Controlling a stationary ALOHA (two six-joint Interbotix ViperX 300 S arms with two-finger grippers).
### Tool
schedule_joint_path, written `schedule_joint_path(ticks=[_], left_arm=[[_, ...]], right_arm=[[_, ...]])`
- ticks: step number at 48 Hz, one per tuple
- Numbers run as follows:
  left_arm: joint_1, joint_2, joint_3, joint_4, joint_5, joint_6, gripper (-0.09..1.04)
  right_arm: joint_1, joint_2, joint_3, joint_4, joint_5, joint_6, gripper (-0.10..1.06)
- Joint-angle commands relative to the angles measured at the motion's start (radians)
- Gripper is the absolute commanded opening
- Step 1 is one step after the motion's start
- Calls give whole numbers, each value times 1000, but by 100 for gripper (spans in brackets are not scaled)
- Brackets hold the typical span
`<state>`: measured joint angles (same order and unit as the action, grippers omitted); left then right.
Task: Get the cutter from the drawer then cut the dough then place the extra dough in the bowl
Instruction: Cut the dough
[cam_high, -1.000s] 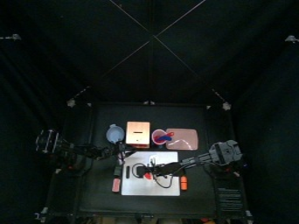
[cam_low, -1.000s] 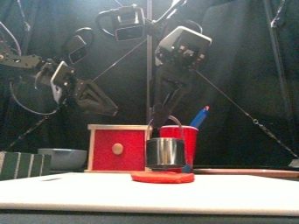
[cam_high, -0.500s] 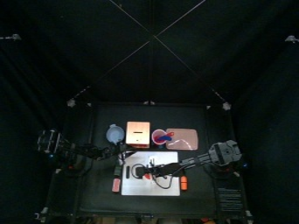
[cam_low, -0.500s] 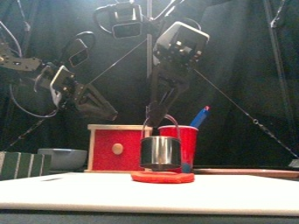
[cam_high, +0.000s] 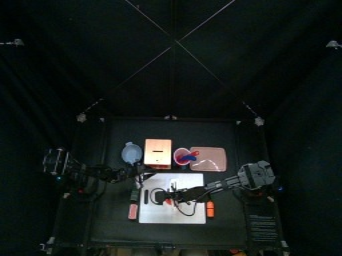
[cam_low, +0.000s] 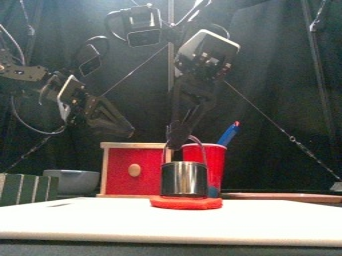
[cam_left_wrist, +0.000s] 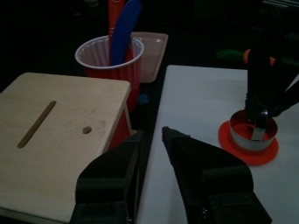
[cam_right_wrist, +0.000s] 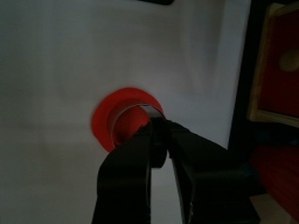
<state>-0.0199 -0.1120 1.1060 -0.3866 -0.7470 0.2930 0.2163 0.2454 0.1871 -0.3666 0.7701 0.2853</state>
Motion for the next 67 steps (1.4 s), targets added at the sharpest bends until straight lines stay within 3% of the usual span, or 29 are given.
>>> schedule_joint_path(ticks=[1,17,31,47,56,67], left_arm=[[0,-5,-15,0,-3,3,69],[0,-9,-12,0,-5,2,69],[0,-12,-18,-2,-5,-2,69],[-9,-29,-21,-9,-44,-3,69],[-25,-25,-32,-9,-64,-3,69],[-74,5,-34,-11,-155,-3,69]], right_arm=[[5,-23,-8,5,-29,3,52],[8,-35,-5,17,-58,5,76],[8,-114,44,11,-138,5,78],[-3,-331,327,11,-523,-2,78],[-66,-428,520,9,-749,0,78],[-153,-492,752,5,-1132,-14,78]])
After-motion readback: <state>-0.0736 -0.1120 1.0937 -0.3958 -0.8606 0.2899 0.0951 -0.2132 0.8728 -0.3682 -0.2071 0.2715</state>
